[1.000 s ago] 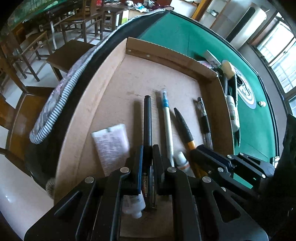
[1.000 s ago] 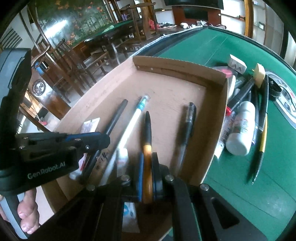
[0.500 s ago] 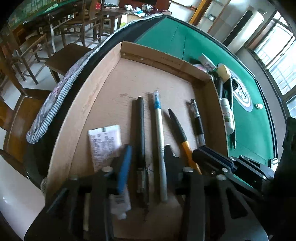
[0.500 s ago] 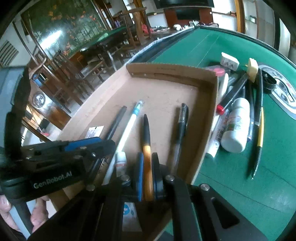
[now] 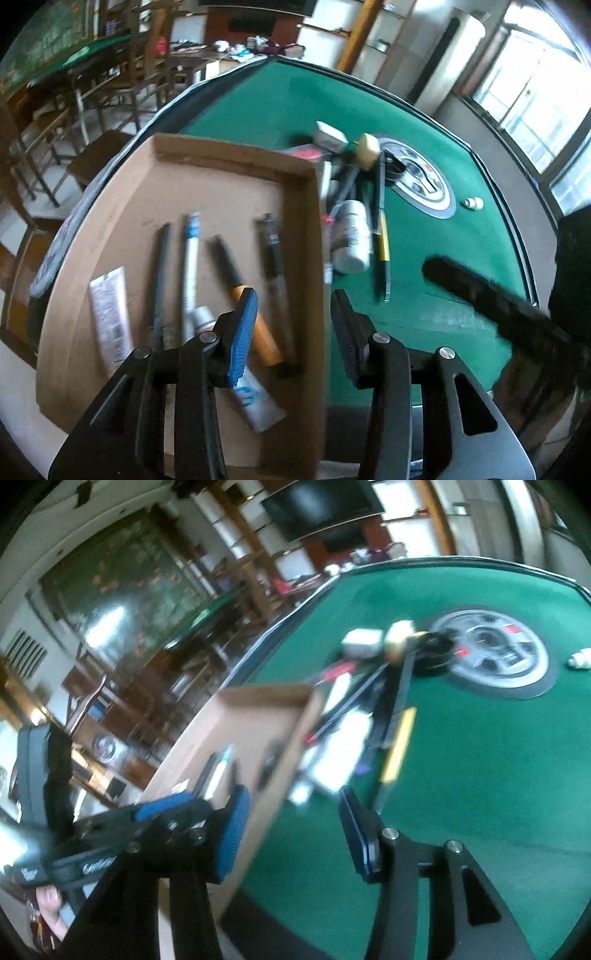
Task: Organize rigid objects
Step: 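Grasp the white bottle with the left gripper while the right grasps a yellow pen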
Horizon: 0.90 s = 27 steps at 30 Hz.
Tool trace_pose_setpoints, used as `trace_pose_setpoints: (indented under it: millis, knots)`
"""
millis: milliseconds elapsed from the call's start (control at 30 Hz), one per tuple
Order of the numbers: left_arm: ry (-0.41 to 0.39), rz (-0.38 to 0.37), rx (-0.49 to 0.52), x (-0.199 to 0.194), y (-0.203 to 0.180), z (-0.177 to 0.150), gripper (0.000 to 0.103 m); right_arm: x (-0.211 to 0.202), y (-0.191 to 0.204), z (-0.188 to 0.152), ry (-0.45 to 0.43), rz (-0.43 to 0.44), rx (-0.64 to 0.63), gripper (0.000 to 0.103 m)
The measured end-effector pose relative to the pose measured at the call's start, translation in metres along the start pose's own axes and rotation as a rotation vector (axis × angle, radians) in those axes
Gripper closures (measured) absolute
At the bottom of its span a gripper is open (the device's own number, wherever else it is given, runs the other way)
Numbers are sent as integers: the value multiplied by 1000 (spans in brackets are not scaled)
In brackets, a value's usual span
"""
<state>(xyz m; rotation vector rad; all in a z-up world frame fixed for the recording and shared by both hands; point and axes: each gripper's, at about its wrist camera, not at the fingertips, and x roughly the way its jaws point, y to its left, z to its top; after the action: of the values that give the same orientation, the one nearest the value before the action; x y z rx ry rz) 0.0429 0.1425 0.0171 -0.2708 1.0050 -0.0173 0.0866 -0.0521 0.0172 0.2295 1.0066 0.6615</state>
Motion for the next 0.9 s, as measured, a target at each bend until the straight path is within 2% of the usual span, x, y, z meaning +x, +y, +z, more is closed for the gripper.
trace_pose_setpoints:
  millis: [100, 233, 400, 500, 667, 900]
  knots:
    - [4, -13, 27, 4, -18, 6, 62, -1, -24, 13, 9, -43, 48, 53]
    - [-1, -18, 52, 8, -32, 8, 62, 13, -54, 21, 49, -46, 115, 54]
    - [23, -12, 52, 16, -36, 8, 62, 45, -62, 16, 122, -60, 146, 70]
    - [15, 3, 64, 17, -38, 10, 62, 57, -55, 13, 140, -94, 110, 77]
    - [11, 9, 66, 20, -39, 17, 62, 64, -35, 9, 129, -216, -5, 88]
    - [30, 12, 107, 31, -48, 21, 62, 45, -39, 1, 132, -268, -21, 93]
